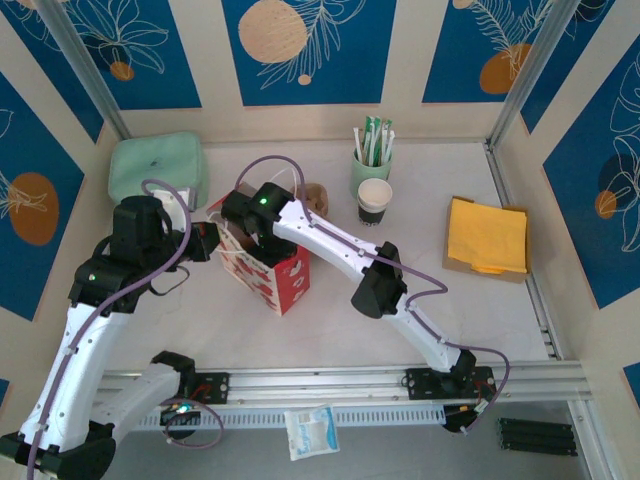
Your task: Pack the takeout coffee
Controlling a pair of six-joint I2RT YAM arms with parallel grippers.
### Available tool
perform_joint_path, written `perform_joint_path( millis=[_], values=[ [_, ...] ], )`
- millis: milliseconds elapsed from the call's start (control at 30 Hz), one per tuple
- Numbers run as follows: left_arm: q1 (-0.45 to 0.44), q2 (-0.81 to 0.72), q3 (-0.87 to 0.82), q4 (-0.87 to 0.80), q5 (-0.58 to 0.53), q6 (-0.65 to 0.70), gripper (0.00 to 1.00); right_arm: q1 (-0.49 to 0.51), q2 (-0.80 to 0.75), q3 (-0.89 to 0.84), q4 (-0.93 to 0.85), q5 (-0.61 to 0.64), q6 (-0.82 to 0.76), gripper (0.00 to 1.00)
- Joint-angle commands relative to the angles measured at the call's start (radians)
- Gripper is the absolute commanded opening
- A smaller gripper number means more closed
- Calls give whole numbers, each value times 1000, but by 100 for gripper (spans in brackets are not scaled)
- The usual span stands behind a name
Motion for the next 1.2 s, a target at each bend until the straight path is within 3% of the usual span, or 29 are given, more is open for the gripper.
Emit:
perform_joint_path(
  millis=[0, 1167],
  values=[
    [10, -2, -10, 11, 18, -8, 0, 3, 24, -3, -136, -35, -4, 57],
    [10, -4, -10, 4, 15, -2, 0, -22, -23, -6, -74, -139, 0, 57]
  ],
)
